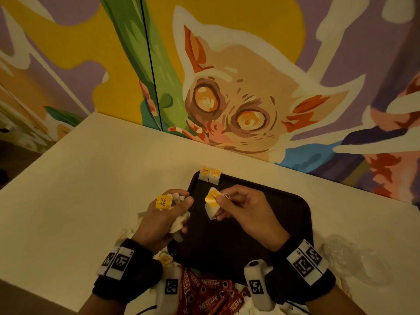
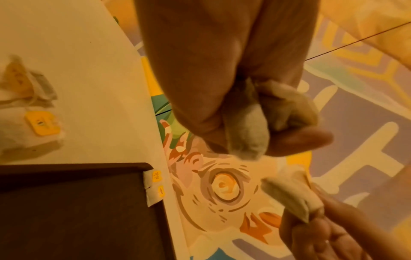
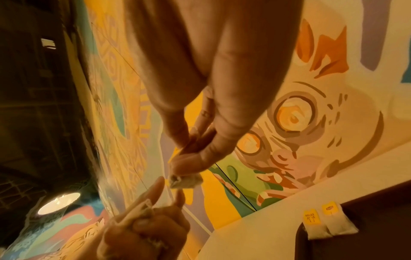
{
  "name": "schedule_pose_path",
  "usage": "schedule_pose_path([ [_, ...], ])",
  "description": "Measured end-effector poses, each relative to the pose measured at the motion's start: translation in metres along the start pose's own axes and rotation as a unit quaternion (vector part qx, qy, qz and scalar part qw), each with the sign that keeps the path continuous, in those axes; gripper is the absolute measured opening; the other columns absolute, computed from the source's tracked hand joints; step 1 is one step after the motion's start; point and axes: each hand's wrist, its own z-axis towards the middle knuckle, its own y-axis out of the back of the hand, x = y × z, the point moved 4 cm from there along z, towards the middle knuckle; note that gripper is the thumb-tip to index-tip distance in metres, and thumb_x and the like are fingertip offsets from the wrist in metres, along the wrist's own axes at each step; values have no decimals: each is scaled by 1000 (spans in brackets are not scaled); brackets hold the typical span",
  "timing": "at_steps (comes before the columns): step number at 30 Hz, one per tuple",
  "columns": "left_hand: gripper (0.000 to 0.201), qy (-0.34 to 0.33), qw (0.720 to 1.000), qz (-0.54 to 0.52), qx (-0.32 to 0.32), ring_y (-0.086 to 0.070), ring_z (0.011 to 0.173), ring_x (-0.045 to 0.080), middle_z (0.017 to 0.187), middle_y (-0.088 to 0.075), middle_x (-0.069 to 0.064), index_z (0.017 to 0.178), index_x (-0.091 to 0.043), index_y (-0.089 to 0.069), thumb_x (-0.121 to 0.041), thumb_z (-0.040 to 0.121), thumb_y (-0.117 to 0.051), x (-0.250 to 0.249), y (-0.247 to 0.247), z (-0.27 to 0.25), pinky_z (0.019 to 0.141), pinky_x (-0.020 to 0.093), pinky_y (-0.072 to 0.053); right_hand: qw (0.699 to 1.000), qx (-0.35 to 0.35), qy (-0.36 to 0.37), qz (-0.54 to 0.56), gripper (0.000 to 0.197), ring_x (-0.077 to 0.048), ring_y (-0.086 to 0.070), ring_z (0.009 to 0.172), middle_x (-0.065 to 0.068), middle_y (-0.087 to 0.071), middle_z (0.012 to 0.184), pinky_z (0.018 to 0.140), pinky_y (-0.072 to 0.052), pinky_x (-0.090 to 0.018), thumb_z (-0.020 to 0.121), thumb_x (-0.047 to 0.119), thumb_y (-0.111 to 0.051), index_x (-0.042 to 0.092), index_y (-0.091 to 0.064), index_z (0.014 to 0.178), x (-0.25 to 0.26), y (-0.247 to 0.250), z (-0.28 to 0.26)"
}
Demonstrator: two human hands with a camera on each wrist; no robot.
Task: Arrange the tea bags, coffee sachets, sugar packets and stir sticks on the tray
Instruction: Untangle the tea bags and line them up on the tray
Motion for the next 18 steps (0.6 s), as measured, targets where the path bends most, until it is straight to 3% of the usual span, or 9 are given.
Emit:
schedule_pose_path([
  [4,19,-64,994,89,18,-57,51,28,75,-61,11,93,-9,-67,-10,77,-77,-16,-6,-1,43,29,-47,1000,17,12,-22,15,-23,-73,79,-9,-75,96,70,-60,-28,89,9,-66,9,-69,104,0,-1,-5],
  [10,16,-89,983,145,62,-70,72,29,98,-73,11,103,-4,-68,0,88,-63,-39,-21,-3,43,32,-52,999,22,22,-20,16,-26,-73,79,-10,-75,94,70,-60,-31,88,9,-67,10,-69,104,2,-4,-10],
  [12,15,-85,983,152,62,-68,66,30,95,-73,13,102,-5,-68,-5,88,-64,-43,-22,-2,41,31,-51,999,25,26,-16,17,-26,-73,79,-10,-75,94,69,-60,-31,88,8,-66,9,-68,105,3,-4,-11],
  [15,20,-95,975,182,81,-59,51,27,73,-68,12,106,-13,-69,-17,87,-67,-46,-27,-3,37,26,-43,999,23,30,-11,17,-26,-73,78,-11,-75,93,69,-60,-31,88,8,-67,11,-68,104,5,-3,-12],
  [18,27,-111,953,250,128,-59,52,31,68,-68,13,110,-22,-70,-28,84,-69,-46,-31,-4,45,36,-48,999,24,44,-2,19,-29,-73,77,-13,-75,91,70,-61,-34,86,12,-68,9,-69,104,7,-4,-12],
])
